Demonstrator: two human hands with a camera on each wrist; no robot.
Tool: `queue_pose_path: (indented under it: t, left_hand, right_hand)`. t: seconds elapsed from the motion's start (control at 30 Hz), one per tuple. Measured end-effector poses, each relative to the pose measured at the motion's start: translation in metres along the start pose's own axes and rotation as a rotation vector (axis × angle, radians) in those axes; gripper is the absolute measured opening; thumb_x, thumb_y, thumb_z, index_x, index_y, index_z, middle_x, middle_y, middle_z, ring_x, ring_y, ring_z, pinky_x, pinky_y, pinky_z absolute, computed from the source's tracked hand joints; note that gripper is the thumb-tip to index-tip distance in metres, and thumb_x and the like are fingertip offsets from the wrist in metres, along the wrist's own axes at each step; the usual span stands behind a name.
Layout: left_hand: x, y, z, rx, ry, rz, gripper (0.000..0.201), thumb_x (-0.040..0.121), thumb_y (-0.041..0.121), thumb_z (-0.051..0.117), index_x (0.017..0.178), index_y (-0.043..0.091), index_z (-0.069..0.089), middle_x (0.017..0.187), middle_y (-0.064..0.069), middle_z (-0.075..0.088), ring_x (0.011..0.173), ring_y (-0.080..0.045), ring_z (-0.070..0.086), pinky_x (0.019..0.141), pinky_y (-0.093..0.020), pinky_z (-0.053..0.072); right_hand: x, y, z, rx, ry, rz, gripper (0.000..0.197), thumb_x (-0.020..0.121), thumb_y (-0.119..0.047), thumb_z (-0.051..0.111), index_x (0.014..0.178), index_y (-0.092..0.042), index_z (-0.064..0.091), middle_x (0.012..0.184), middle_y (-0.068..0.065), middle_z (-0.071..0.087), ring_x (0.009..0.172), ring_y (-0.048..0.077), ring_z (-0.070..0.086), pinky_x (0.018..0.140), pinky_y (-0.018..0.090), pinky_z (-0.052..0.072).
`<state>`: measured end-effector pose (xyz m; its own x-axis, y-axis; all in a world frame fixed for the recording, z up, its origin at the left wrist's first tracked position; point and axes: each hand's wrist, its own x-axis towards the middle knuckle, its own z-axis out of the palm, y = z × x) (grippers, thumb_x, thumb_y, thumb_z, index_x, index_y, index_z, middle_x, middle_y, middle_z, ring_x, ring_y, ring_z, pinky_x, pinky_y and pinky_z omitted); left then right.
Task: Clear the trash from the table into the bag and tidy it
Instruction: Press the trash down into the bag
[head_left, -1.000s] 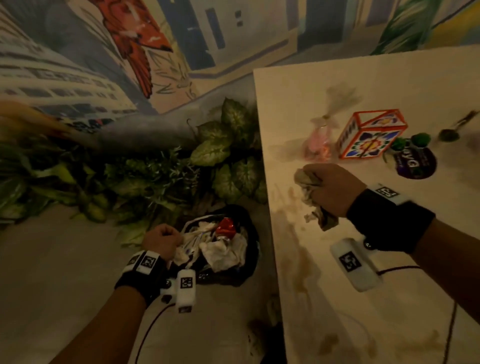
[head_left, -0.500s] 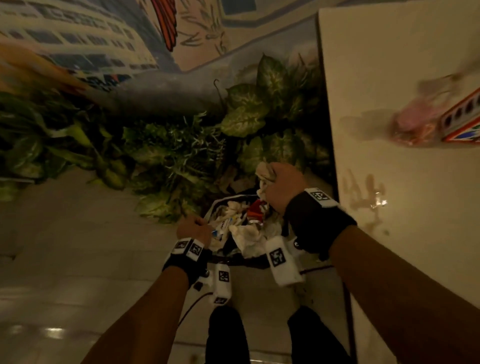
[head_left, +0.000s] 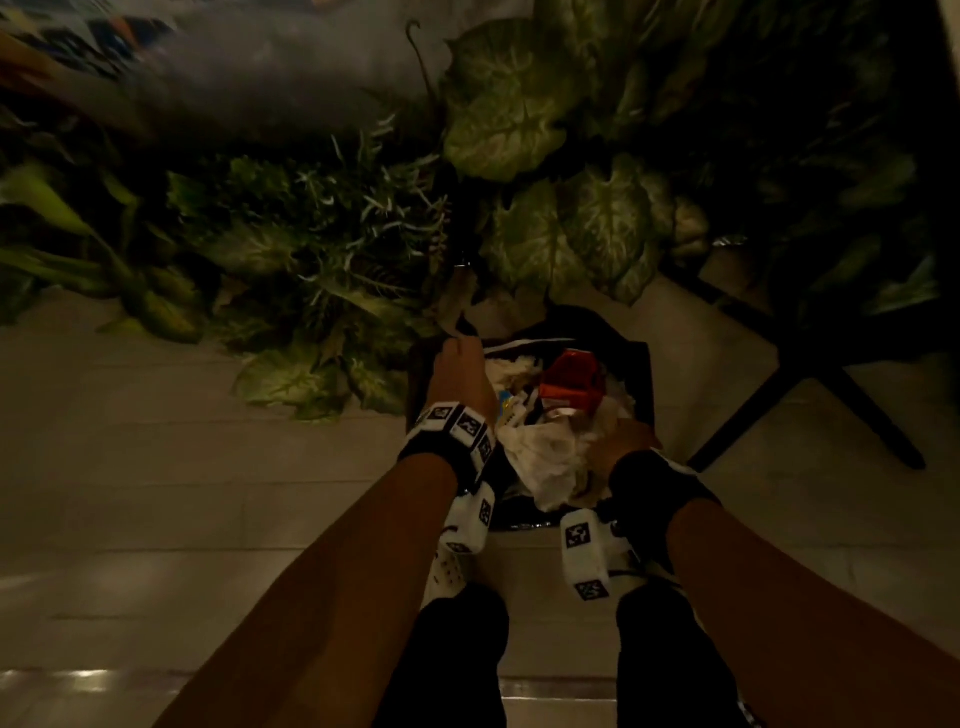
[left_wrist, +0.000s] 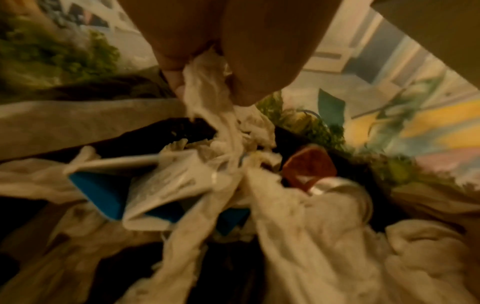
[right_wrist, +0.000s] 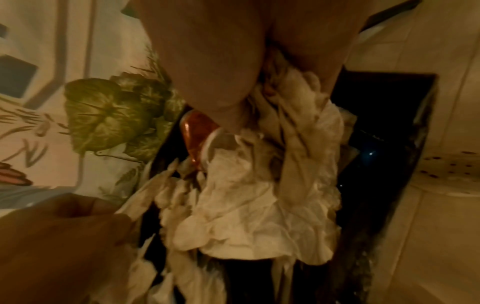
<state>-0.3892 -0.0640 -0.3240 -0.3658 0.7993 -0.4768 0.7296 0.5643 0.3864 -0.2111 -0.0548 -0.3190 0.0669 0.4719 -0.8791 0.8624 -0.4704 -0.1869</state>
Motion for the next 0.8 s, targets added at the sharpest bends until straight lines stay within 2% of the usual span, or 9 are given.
queue_pose_path:
  t: [0.07,0.13,0.2,0.33,0.47,0.53,0.63,0.7,0.8]
  left_hand:
    - [0.008,-0.003,0.013,0.142,-0.087,0.043,0.048,0.086,0.012,0.06,0.128,0.004,0.04,0.135,-0.017,0.036,0.122,-0.035,0.039,0.102,-0.044,0.036]
    - [0.011,-0.004,0.025,0.282,-0.169,0.098,0.047,0.092,0.016,0.053,0.135,0.005,0.037,0.141,-0.018,0.032,0.128,-0.035,0.035,0.105,-0.044,0.033]
    - [0.012,-0.004,0.034,0.341,-0.235,0.141,0.045,0.095,0.014,0.043,0.139,0.005,0.036,0.144,-0.02,0.033,0.131,-0.034,0.034,0.109,-0.041,0.029]
    - [0.016,-0.012,0.049,0.288,-0.304,0.099,0.05,0.096,0.02,0.044,0.143,0.005,0.034,0.148,-0.017,0.033,0.135,-0.031,0.034,0.113,-0.038,0.024]
    - [0.017,-0.014,0.048,0.265,-0.376,0.056,0.05,0.091,0.021,0.052,0.137,0.004,0.042,0.144,-0.017,0.037,0.13,-0.033,0.04,0.111,-0.037,0.031]
    - [0.016,-0.011,0.039,0.229,-0.352,0.066,0.038,0.091,0.018,0.051,0.126,0.003,0.052,0.133,-0.015,0.048,0.121,-0.032,0.048,0.102,-0.035,0.039]
    - [0.006,-0.004,0.018,0.132,-0.297,0.077,0.026,0.09,0.013,0.048,0.109,-0.001,0.06,0.114,-0.016,0.059,0.108,-0.032,0.057,0.09,-0.033,0.046]
    - [-0.006,0.001,-0.001,0.04,-0.2,0.076,0.02,0.088,0.009,0.05,0.1,-0.001,0.063,0.104,-0.013,0.061,0.102,-0.03,0.059,0.083,-0.028,0.046]
    - [-0.027,0.019,-0.036,-0.039,-0.06,0.086,0.026,0.085,0.005,0.052,0.109,0.0,0.061,0.113,-0.013,0.057,0.107,-0.028,0.055,0.084,-0.024,0.041]
  right_hand:
    - [0.013,0.004,0.007,0.01,-0.009,0.016,0.042,0.096,-0.023,0.048,0.135,-0.009,0.042,0.137,0.015,0.046,0.124,0.032,0.046,0.088,0.029,0.038]
    - [0.026,0.008,0.014,0.064,-0.02,0.043,0.04,0.093,-0.015,0.052,0.132,-0.005,0.046,0.133,0.015,0.051,0.121,0.03,0.049,0.079,0.025,0.038]
    - [0.035,0.009,0.023,0.068,-0.005,0.036,0.037,0.093,-0.015,0.053,0.128,-0.006,0.049,0.129,0.014,0.054,0.118,0.03,0.052,0.078,0.026,0.037]
    - [0.045,-0.002,0.03,0.15,0.027,0.041,0.034,0.094,-0.026,0.051,0.123,-0.008,0.054,0.123,0.014,0.056,0.113,0.035,0.052,0.083,0.033,0.04]
    - [0.044,-0.009,0.028,0.181,0.012,0.099,0.038,0.098,-0.023,0.044,0.131,-0.003,0.046,0.136,0.019,0.047,0.124,0.035,0.045,0.098,0.036,0.037]
    - [0.036,-0.011,0.024,0.271,-0.013,0.108,0.042,0.094,-0.022,0.051,0.132,-0.004,0.046,0.134,0.019,0.049,0.12,0.037,0.049,0.093,0.036,0.041]
    - [0.016,-0.01,0.016,0.505,-0.024,0.1,0.044,0.087,-0.027,0.062,0.125,-0.006,0.053,0.125,0.017,0.057,0.101,0.034,0.057,0.08,0.032,0.045]
    - [-0.007,-0.013,0.004,0.636,-0.002,0.078,0.051,0.089,-0.035,0.057,0.132,-0.009,0.049,0.133,0.014,0.053,0.11,0.034,0.055,0.088,0.033,0.046]
    - [-0.041,-0.015,-0.013,0.799,0.03,0.055,0.051,0.095,-0.025,0.051,0.142,-0.013,0.036,0.143,0.011,0.042,0.124,0.033,0.046,0.101,0.036,0.04]
